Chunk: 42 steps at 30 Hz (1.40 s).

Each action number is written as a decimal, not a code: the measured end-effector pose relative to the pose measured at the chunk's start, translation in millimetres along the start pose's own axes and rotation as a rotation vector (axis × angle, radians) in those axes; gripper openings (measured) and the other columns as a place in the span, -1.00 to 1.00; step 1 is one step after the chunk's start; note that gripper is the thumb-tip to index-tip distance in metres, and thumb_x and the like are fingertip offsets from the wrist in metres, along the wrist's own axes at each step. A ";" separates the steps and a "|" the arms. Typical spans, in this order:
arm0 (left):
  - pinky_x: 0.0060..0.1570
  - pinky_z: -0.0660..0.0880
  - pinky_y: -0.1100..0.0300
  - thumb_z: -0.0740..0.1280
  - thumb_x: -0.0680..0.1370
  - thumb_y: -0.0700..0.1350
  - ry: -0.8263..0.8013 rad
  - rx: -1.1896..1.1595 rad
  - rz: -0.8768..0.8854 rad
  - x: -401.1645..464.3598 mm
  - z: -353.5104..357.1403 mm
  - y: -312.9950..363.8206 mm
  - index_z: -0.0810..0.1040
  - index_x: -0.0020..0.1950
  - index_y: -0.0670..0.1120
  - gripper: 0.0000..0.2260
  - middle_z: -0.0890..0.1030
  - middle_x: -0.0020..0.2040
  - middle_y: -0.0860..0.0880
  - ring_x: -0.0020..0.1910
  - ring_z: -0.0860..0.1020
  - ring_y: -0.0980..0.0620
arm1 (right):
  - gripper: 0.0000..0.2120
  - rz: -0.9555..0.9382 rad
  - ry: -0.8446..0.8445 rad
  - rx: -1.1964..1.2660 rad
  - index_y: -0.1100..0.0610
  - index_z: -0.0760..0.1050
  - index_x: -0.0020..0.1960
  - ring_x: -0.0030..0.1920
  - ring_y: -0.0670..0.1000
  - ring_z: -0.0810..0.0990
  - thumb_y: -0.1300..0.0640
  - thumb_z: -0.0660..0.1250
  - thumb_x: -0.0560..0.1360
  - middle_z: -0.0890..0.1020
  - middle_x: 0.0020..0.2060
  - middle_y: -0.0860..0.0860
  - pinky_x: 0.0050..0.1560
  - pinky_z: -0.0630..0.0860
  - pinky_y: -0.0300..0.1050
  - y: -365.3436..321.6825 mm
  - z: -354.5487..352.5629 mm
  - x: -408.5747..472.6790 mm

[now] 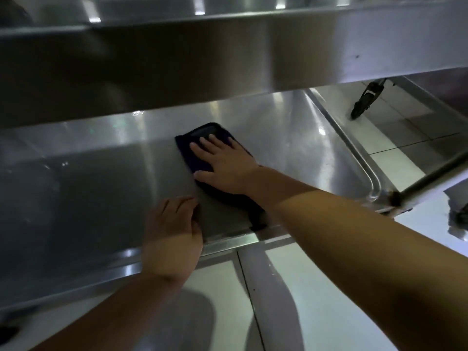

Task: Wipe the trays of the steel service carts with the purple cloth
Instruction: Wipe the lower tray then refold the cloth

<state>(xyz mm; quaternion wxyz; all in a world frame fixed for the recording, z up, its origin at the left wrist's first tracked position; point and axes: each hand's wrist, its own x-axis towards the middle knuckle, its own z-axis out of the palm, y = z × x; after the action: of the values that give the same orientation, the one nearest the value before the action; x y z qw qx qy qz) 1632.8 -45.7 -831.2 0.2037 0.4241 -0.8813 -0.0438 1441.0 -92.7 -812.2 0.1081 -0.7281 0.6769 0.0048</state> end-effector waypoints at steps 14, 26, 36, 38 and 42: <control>0.11 0.27 0.05 0.11 0.47 0.00 -0.041 0.065 -0.038 -0.9 1.0 -0.5 0.60 0.16 -0.12 -0.59 0.60 0.14 -0.06 0.10 0.43 -0.09 | -0.37 0.365 0.128 0.039 -0.09 -0.04 0.57 0.56 -0.05 -0.07 -0.23 0.09 0.59 0.01 0.57 -0.04 0.52 -0.16 -0.06 136.6 -25.5 -47.4; 0.05 0.27 0.06 0.12 0.46 -0.02 -0.019 0.056 -0.051 -0.4 0.9 2.5 0.62 0.13 -0.13 -0.60 0.62 0.09 -0.08 -0.02 0.52 -0.13 | -0.27 0.435 0.149 -0.038 0.01 -0.10 0.59 0.56 0.07 -0.07 -0.31 0.02 0.56 -0.02 0.57 0.07 0.52 -0.11 0.05 84.9 -14.3 -23.2; 0.06 0.37 0.07 0.12 0.43 0.01 -0.066 0.050 -0.072 -1.9 -1.3 1.6 0.62 0.14 -0.11 -0.58 0.62 0.11 -0.07 0.02 0.53 -0.14 | -0.30 -0.014 0.047 -0.005 -0.10 -0.16 0.57 0.55 -0.03 -0.16 -0.34 0.00 0.56 -0.09 0.57 -0.04 0.53 -0.20 0.00 10.6 -3.3 20.8; 0.08 0.37 0.07 0.13 0.43 0.02 -0.058 0.044 -0.071 -2.5 -1.6 2.1 0.62 0.16 -0.11 -0.56 0.62 0.12 -0.06 0.04 0.49 -0.10 | -0.30 0.085 0.087 0.001 -0.09 -0.13 0.58 0.56 -0.02 -0.12 -0.33 0.02 0.56 -0.05 0.57 -0.02 0.53 -0.17 -0.01 38.1 -7.6 13.3; 0.10 0.25 0.08 0.14 0.43 0.08 -0.067 0.044 -0.063 -2.6 -1.9 2.1 0.61 0.18 -0.12 -0.54 0.61 0.14 -0.07 0.08 0.42 -0.07 | -0.31 0.364 0.170 0.016 -0.04 -0.04 0.58 0.56 0.02 -0.05 -0.29 0.07 0.57 0.02 0.57 0.02 0.53 -0.13 -0.02 109.0 -19.0 -15.3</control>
<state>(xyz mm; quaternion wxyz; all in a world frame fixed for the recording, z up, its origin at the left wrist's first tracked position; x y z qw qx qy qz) 1633.5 -42.2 -829.8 0.1631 0.4542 -0.8747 -0.0452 1329.5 -87.4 -807.7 0.0536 -0.5906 0.8041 -0.0427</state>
